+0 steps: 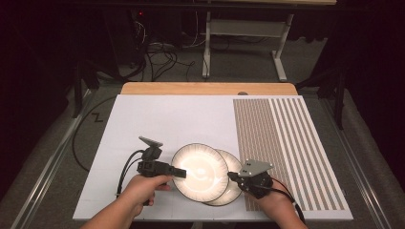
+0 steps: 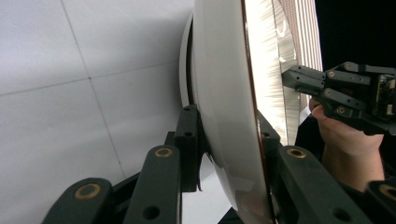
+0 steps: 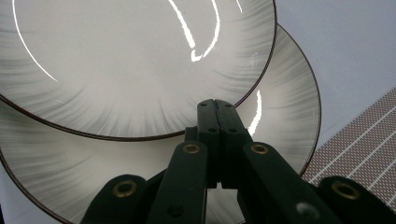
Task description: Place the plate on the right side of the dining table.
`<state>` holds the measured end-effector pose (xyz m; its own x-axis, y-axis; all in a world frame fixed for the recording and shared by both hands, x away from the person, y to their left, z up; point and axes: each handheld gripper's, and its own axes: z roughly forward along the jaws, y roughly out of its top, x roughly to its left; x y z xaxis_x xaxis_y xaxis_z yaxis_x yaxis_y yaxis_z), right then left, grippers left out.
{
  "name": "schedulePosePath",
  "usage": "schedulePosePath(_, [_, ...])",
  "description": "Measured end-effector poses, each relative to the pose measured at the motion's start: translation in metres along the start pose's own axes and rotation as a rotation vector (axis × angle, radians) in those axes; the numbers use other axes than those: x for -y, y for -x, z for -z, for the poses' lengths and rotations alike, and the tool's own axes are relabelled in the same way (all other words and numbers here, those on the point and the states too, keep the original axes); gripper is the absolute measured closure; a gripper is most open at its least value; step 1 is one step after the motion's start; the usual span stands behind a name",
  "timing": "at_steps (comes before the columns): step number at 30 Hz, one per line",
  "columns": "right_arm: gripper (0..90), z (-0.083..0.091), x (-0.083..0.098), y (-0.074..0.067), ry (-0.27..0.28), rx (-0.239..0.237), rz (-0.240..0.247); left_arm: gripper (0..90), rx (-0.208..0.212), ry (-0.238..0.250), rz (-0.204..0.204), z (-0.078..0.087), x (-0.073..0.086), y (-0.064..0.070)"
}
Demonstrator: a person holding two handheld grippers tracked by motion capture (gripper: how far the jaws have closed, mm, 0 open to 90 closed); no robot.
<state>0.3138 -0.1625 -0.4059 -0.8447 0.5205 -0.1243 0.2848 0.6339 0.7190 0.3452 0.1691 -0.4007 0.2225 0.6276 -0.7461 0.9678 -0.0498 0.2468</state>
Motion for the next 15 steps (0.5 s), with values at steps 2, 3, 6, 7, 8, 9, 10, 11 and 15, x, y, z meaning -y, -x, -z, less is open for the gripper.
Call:
schedulePosePath(2, [90.0,0.0,0.0,0.0,-0.001,0.002,0.003,71.5,-0.004,-0.001,0.002,0.0,-0.001,0.001])
schedulePosePath(3, [90.0,0.0,0.0,0.0,-0.001,0.002,0.003,71.8,-0.006,-0.003,0.001,0.0,-0.001,0.001])
schedulePosePath(6, [90.0,0.0,0.0,-0.001,-0.002,0.002,0.002,72.2,-0.011,0.0,0.001,0.001,0.0,0.002])
schedulePosePath(7, [90.0,0.0,0.0,-0.001,-0.003,0.003,0.002,72.3,-0.014,0.001,0.0,0.001,0.0,0.002])
schedulePosePath(8, [90.0,0.0,0.0,-0.001,-0.003,0.005,0.003,72.4,-0.016,0.004,0.0,0.001,0.0,0.002])
schedulePosePath(9, [90.0,0.0,0.0,-0.001,0.0,0.003,0.005,72.6,-0.018,0.003,-0.001,0.001,0.0,0.002])
schedulePosePath(10, [90.0,0.001,0.001,-0.001,0.008,0.003,0.006,72.8,-0.019,0.004,-0.003,0.001,0.001,0.003])
schedulePosePath(11, [89.8,0.003,0.0,0.0,0.018,0.006,0.003,73.1,-0.021,0.006,-0.005,0.001,0.001,0.003])
schedulePosePath(15, [89.3,0.01,0.002,0.005,0.054,0.023,-0.023,73.2,-0.024,0.008,-0.009,0.001,0.001,0.004])
